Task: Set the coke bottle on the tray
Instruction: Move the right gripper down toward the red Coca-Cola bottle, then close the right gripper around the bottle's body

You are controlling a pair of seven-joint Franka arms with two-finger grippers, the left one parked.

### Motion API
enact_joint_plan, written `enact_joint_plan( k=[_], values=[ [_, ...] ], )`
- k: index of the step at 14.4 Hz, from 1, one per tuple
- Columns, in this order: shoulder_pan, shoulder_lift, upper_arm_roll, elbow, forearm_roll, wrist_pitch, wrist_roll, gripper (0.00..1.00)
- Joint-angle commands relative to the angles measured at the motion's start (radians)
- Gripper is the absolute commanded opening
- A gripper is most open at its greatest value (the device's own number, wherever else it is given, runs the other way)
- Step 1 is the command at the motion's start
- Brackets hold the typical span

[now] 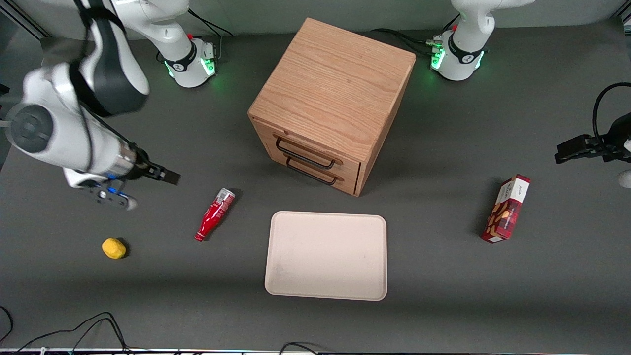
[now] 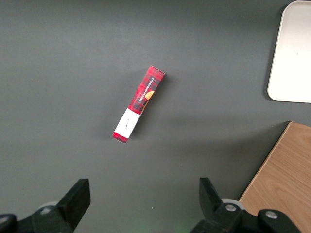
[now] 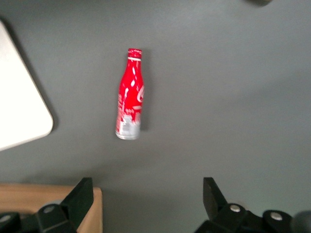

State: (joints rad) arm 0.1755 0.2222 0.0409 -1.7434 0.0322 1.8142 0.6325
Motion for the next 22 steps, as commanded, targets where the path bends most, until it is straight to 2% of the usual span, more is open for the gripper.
enact_joint_plan(
  k=[1,4,8,12,15,17,18,19,20,21,22],
  values=[
    [-0.002,0.055,0.030,-0.071,0.012,0.159,0.120,1.00],
    [-0.001,0.130,0.033,-0.151,0.000,0.374,0.185,1.00],
    [-0.001,0.193,0.033,-0.218,-0.018,0.555,0.232,0.99],
    [-0.001,0.261,0.033,-0.240,-0.075,0.674,0.298,1.00],
    [0.001,0.298,0.033,-0.255,-0.077,0.747,0.314,0.99],
    [0.001,0.318,0.033,-0.255,-0.104,0.769,0.343,0.98],
    [0.001,0.321,0.033,-0.258,-0.112,0.777,0.355,0.94],
    [0.001,0.327,0.033,-0.258,-0.112,0.784,0.357,0.85],
    [0.001,0.330,0.033,-0.258,-0.113,0.789,0.357,0.71],
    [0.002,0.335,0.033,-0.260,-0.113,0.790,0.357,0.48],
    [0.016,0.335,0.031,-0.260,-0.115,0.791,0.357,0.19]
  ],
)
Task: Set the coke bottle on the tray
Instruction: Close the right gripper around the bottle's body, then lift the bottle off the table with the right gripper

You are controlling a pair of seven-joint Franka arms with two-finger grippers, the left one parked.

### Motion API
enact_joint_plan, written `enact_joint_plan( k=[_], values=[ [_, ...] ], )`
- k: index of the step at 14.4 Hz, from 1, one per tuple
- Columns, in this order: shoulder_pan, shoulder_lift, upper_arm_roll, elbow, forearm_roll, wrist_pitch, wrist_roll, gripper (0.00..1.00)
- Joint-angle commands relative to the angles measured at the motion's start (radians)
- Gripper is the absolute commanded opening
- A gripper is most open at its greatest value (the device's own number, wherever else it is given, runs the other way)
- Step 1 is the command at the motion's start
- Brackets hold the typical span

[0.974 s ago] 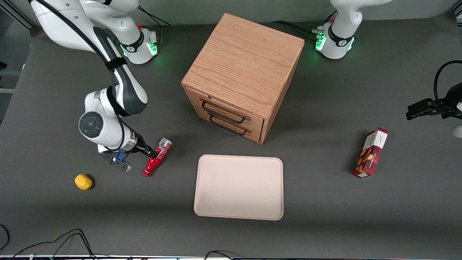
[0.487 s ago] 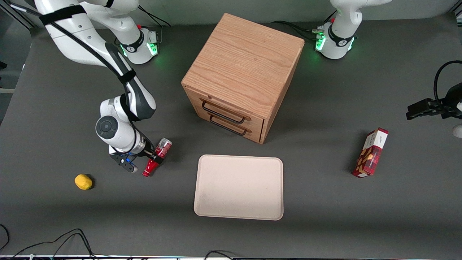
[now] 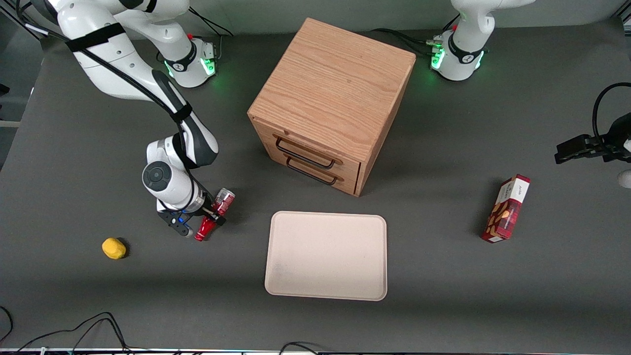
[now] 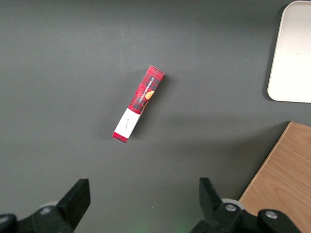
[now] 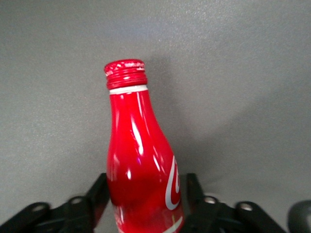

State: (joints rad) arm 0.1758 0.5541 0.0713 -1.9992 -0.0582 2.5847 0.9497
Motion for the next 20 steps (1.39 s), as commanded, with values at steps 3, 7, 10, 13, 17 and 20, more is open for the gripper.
enact_joint_plan(
  k=[3,7,10,13,17,20],
  values=[
    [0.021,-0.003,0.001,-0.019,-0.055,0.028,0.070,0.00],
    [0.013,-0.051,0.001,-0.015,-0.057,-0.006,0.061,0.00],
    [0.007,-0.170,0.001,0.040,-0.055,-0.212,0.026,0.00],
    [-0.010,-0.256,0.001,0.196,-0.019,-0.560,-0.052,0.00],
    [-0.015,-0.277,-0.001,0.509,0.047,-0.917,-0.155,0.00],
    [-0.019,-0.234,-0.001,0.738,0.070,-1.122,-0.209,0.00]
  ],
)
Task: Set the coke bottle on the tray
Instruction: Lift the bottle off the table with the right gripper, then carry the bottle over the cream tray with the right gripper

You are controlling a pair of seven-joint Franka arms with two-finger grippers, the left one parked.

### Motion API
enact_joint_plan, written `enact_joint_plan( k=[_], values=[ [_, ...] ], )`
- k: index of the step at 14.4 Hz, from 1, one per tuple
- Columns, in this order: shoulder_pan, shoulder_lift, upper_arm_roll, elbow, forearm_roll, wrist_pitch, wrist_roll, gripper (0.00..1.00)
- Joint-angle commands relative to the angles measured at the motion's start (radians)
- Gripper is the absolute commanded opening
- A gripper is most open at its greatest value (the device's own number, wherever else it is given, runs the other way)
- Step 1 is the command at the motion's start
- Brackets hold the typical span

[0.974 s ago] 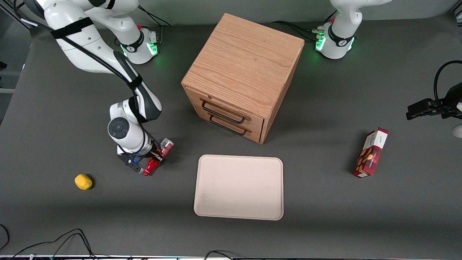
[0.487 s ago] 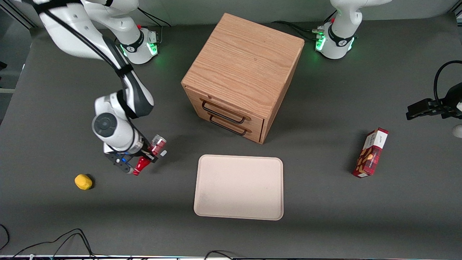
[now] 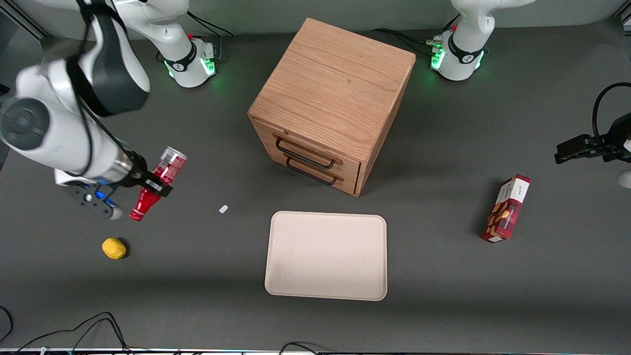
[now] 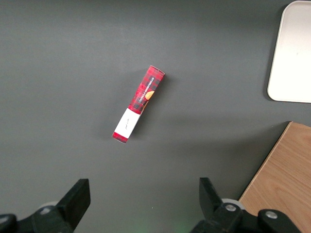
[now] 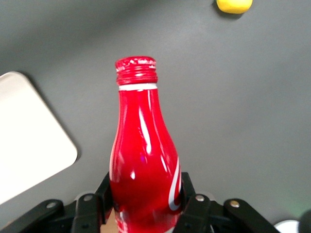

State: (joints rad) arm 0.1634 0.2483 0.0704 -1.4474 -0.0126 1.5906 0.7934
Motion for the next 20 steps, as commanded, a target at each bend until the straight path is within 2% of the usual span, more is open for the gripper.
enact_joint_plan(
  k=[1,6,9,13,17,20],
  values=[
    [-0.002,0.086,0.000,0.234,0.023,-0.174,-0.054,0.00],
    [0.019,0.192,0.003,0.359,0.020,-0.199,-0.068,0.00],
    [0.117,0.386,0.000,0.507,0.020,-0.164,-0.072,0.00],
    [0.201,0.578,0.000,0.541,0.022,0.127,-0.121,0.00],
    [0.231,0.703,0.000,0.542,0.022,0.297,-0.233,0.00],
    [0.240,0.761,0.000,0.541,0.020,0.409,-0.240,0.00]
  ],
)
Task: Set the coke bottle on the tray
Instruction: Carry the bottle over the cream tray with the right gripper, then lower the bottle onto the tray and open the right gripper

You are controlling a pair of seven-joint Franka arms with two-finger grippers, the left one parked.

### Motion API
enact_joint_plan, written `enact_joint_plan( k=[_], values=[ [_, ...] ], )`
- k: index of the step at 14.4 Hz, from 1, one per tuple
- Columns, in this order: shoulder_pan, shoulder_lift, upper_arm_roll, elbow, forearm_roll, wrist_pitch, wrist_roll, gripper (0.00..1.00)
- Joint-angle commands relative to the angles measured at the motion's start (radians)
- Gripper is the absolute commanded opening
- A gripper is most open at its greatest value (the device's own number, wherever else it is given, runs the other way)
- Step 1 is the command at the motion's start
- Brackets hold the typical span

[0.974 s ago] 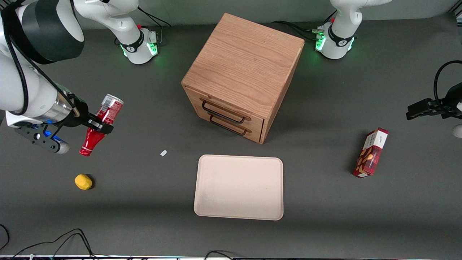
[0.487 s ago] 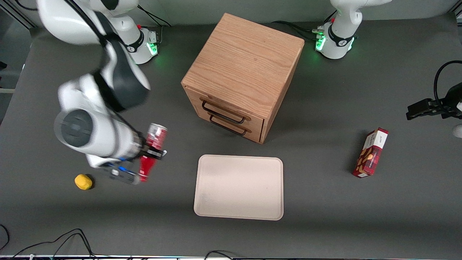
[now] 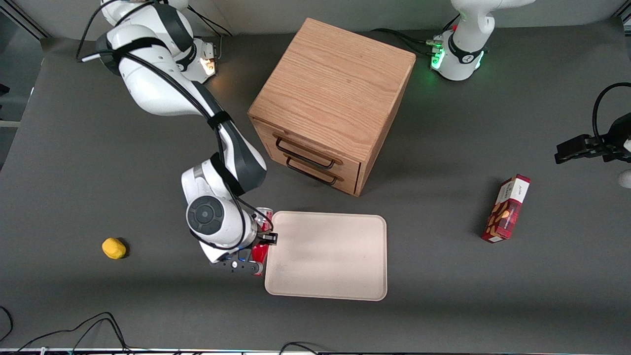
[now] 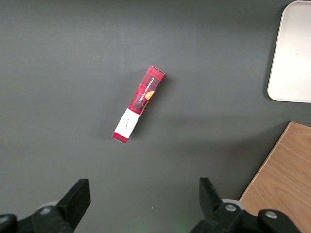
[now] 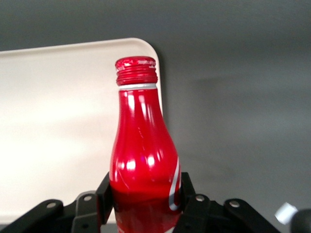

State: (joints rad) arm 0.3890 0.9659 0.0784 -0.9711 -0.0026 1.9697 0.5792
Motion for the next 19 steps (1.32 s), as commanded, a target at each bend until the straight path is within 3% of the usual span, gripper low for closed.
enact_joint_plan(
  k=[1,11,12,13,15,16,19],
  values=[
    [0.014,0.059,-0.008,0.065,0.010,0.050,-0.021,0.00],
    [0.039,0.169,-0.020,0.058,0.006,0.213,0.007,0.01],
    [0.039,0.172,-0.020,0.057,0.006,0.213,0.008,0.18],
    [0.038,0.172,-0.020,0.057,0.004,0.213,0.010,0.45],
    [0.037,0.172,-0.020,0.057,0.004,0.222,0.010,0.89],
    [0.036,0.172,-0.020,0.057,0.004,0.230,0.010,1.00],
    [0.027,0.152,-0.022,0.055,-0.001,0.221,0.010,1.00]
  ],
)
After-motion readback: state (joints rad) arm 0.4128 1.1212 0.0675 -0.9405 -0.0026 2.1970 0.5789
